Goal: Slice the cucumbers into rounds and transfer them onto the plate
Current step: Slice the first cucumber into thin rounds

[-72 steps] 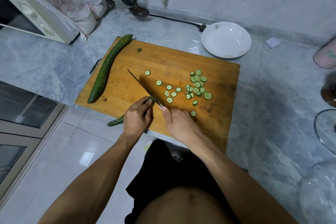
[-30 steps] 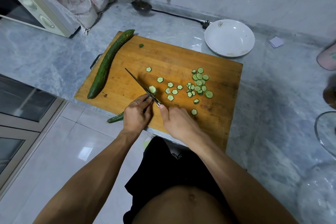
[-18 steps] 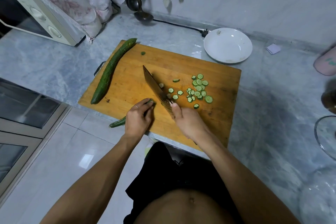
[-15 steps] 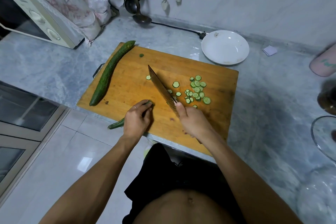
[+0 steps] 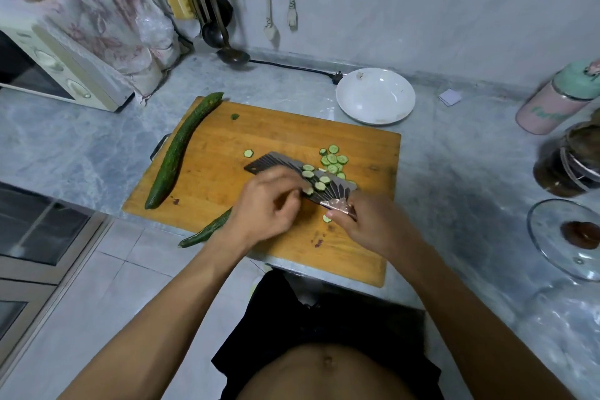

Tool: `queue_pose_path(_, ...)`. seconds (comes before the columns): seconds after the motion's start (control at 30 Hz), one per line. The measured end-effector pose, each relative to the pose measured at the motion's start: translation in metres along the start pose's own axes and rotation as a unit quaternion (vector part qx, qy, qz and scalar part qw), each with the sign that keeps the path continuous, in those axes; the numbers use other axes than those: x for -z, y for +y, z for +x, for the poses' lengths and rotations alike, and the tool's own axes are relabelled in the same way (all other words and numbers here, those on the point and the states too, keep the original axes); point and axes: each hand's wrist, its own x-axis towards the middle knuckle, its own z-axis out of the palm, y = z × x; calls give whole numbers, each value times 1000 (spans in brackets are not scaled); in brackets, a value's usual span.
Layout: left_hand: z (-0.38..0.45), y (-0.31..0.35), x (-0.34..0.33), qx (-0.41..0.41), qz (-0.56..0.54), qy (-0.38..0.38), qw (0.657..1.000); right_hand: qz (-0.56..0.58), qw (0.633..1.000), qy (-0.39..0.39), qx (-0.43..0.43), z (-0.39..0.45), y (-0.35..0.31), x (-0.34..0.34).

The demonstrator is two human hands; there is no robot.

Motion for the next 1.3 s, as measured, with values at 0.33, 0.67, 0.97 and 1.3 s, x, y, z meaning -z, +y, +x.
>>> queue_pose_path(0.33, 50, -6, -19, 106, 78, -372, 919, -39, 997, 2, 61, -17, 6, -3)
queue_pose_path(0.67, 68, -18, -4, 176, -20, -351, 920, -10, 999, 12, 40, -16, 20, 4)
queue_pose_path(0.97, 87, -43, -33, 168, 135, -286, 934, -47, 996, -3, 80, -15, 13, 3)
queue_pose_path(1.3, 87, -47, -19, 219, 29, -292, 931, -31, 999, -7, 32, -4, 17, 5)
